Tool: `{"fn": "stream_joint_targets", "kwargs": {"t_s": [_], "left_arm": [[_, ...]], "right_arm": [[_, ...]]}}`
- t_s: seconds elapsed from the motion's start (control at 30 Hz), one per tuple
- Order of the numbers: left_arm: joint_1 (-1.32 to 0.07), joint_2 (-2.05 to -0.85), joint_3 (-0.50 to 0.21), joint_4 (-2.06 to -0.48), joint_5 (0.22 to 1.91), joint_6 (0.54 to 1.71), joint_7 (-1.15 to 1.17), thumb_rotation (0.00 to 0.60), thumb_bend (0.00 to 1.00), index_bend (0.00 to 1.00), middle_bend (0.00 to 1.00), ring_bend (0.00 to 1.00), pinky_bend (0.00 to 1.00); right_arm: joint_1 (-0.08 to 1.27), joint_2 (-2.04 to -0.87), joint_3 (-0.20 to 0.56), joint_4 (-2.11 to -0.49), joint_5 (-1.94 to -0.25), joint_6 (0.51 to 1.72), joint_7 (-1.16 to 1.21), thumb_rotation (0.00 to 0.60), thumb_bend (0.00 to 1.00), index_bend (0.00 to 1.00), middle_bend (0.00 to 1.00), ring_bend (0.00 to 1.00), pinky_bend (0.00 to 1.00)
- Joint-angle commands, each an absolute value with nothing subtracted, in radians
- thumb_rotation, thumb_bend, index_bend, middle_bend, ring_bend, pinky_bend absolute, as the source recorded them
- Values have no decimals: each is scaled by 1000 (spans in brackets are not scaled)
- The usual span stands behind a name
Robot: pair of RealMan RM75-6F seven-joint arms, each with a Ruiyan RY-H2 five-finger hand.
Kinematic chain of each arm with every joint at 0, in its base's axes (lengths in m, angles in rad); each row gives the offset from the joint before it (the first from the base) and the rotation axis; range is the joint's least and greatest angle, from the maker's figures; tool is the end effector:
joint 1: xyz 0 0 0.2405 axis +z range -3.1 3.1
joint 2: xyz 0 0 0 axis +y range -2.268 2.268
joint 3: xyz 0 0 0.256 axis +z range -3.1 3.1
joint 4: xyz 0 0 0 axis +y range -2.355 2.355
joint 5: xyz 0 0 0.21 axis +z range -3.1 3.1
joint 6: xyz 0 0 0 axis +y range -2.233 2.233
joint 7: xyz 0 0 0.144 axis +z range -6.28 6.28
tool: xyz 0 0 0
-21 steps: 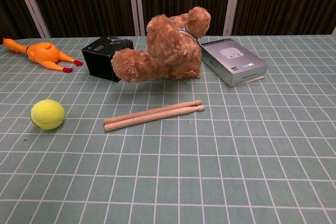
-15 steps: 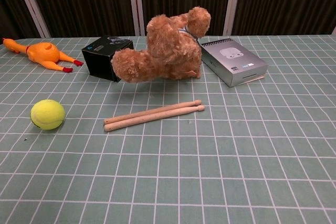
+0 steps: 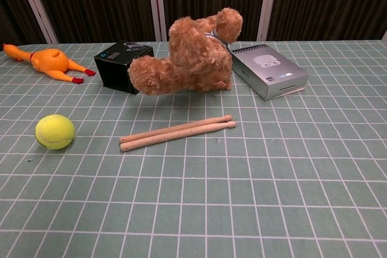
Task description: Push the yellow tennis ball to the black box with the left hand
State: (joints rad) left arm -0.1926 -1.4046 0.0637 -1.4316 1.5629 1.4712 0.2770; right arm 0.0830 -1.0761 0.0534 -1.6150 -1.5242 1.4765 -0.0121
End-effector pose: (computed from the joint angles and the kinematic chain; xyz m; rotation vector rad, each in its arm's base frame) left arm -0.2918 0.1882 0.0607 -1.6427 -0.7337 -0.8232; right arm -0.3109 -0.1813 0.1707 1.4215 -0.8574 0.8777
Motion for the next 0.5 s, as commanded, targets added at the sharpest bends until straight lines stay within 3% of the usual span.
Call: {"fn": "stream_joint_targets", "kwargs": {"t_s": [0.03, 0.5], "left_arm": [[-223, -1467, 83, -1390, 1585, 1398, 313, 600, 285, 555, 719, 459, 651], [-272, -1575, 40, -1305, 1540, 1284, 405, 600, 292, 597, 759, 484, 669]], "right_arm": [[84, -1073, 53, -1614, -1526, 1475, -5, 600, 399, 0, 0, 0, 0], [83, -1067, 55, -1610, -1528, 1479, 17, 600, 400, 0, 0, 0, 0]]}}
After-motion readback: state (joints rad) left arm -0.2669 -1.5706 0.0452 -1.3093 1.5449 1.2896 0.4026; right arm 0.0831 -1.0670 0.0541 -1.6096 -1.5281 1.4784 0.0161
